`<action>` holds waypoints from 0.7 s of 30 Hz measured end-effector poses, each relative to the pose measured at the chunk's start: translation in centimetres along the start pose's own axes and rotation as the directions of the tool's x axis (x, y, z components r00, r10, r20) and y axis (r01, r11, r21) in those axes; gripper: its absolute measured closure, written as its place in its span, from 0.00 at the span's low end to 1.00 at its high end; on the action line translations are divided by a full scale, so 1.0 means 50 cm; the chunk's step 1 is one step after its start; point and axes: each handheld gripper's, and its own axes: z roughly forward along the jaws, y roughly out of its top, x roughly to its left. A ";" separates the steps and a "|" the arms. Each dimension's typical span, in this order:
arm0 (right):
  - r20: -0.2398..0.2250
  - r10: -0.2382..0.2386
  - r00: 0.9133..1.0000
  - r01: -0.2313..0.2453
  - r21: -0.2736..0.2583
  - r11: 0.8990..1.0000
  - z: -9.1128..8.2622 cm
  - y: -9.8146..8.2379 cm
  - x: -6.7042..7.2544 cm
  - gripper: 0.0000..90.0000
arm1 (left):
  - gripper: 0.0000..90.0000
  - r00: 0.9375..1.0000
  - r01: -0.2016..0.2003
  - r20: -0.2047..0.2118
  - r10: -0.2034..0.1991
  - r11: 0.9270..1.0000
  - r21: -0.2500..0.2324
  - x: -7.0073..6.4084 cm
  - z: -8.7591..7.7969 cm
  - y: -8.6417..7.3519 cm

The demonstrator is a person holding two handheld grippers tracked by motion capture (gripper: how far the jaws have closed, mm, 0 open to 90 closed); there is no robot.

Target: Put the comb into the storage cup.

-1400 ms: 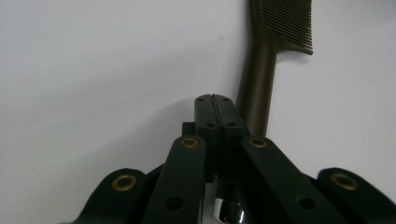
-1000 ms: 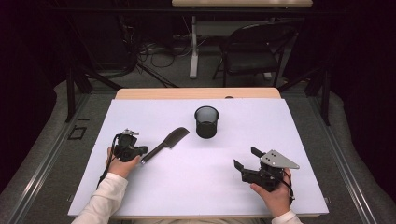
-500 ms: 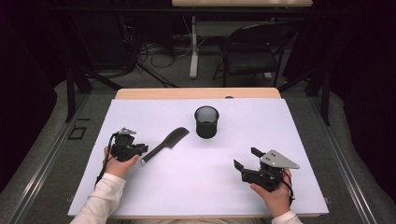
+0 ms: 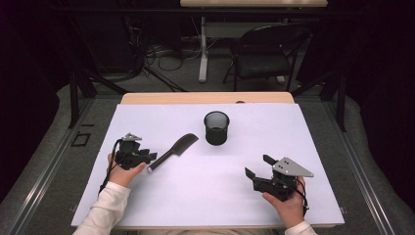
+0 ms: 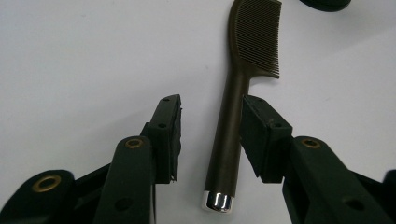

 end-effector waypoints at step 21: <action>-0.004 0.002 1.000 -0.002 0.002 1.000 0.000 -0.001 -0.001 0.22 | 0.48 0.998 -0.066 0.016 0.066 0.998 0.007 -0.018 -0.010 0.016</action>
